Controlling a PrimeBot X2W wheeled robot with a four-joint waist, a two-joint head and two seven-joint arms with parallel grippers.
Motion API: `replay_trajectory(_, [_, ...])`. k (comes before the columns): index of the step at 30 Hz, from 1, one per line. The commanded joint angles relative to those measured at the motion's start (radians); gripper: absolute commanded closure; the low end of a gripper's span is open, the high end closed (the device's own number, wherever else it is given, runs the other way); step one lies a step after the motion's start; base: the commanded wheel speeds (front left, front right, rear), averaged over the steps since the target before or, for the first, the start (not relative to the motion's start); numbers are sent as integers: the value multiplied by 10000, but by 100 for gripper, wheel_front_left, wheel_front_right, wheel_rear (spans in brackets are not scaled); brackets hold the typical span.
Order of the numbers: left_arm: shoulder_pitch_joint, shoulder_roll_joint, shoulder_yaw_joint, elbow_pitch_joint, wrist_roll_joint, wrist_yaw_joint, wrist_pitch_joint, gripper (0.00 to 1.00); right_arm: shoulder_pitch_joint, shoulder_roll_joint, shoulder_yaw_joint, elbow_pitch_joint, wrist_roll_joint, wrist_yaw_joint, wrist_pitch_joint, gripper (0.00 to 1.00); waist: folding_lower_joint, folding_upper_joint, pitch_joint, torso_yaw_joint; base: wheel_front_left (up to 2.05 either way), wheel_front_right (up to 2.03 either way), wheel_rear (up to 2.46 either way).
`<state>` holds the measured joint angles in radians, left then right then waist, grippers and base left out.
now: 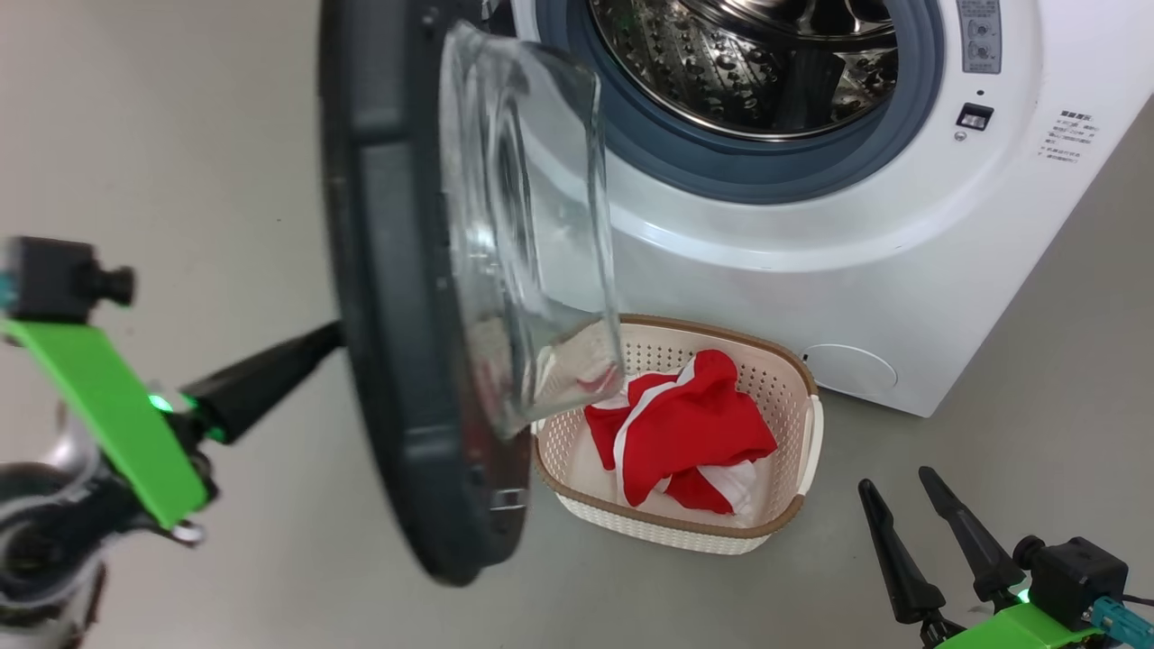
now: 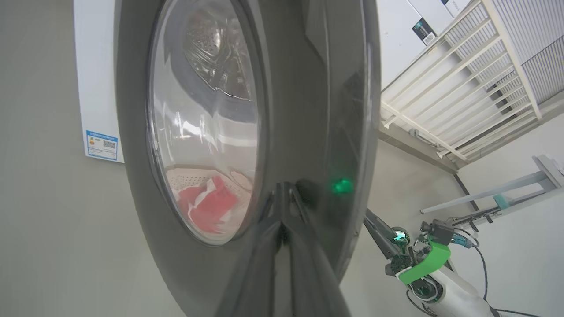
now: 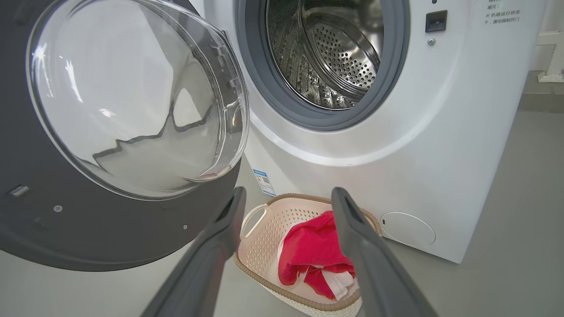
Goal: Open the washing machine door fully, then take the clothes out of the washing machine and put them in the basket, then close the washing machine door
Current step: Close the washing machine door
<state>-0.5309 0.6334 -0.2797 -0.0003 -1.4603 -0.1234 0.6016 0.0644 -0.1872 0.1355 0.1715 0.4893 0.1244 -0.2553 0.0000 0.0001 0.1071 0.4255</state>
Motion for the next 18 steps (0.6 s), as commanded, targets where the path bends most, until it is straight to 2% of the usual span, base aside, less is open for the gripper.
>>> replay_trajectory(1, [-449,175,82,-662,81,-73,-191,100,-75,-99,139,-246,-81,63,-65,0,0,-1,-13,-50,0,0,0])
replay_trajectory(7, [-680,58,-556,-996,138,-73,-519,100,-124,-64,128,-228,-89,63,-65,0,0,-1,-16,-165,0,0,0])
replay_trajectory(18, [-325,558,-917,2,321,-73,-1902,100,-30,63,130,-160,-73,63,-65,0,0,-1,-290,-290,0,0,0])
